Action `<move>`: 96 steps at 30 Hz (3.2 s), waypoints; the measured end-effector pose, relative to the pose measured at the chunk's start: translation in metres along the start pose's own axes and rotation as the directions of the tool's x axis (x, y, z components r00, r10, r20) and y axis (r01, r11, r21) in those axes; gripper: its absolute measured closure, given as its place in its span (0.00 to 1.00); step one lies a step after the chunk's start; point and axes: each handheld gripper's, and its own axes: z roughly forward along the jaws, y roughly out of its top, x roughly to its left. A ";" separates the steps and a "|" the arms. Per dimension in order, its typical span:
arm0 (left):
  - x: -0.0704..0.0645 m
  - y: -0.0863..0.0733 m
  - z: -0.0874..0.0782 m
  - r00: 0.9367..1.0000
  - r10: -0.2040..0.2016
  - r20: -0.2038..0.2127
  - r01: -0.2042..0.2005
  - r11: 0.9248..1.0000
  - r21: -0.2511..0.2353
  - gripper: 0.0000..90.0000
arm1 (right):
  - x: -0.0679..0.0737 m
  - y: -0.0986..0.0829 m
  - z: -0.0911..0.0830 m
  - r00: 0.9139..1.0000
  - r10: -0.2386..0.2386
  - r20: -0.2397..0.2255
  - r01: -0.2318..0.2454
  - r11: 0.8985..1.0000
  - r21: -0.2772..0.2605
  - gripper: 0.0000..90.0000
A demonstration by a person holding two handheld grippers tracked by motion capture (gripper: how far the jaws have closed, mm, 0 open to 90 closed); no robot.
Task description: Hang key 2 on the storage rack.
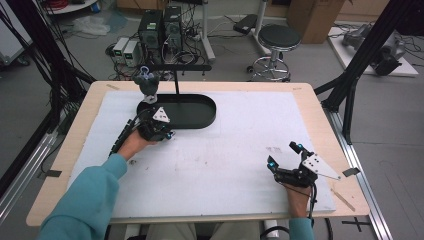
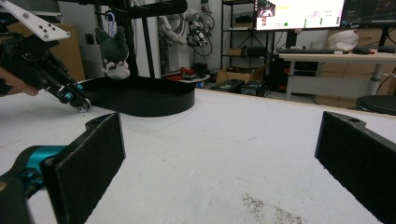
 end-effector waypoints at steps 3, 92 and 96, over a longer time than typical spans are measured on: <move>0.000 0.000 0.000 1.000 0.007 0.001 -0.007 1.000 0.006 0.91 | 0.000 0.000 0.000 1.000 0.000 0.000 0.000 1.000 0.000 0.01; 0.074 0.093 -0.101 0.985 -0.152 -0.080 0.117 0.935 -0.333 0.98 | 0.000 0.000 0.000 1.000 0.000 -0.001 0.000 1.000 -0.002 0.01; 0.079 0.098 -0.103 0.984 -0.158 -0.086 0.121 0.934 -0.337 0.98 | 0.000 0.000 0.000 1.000 0.002 0.000 -0.002 1.000 -0.002 0.01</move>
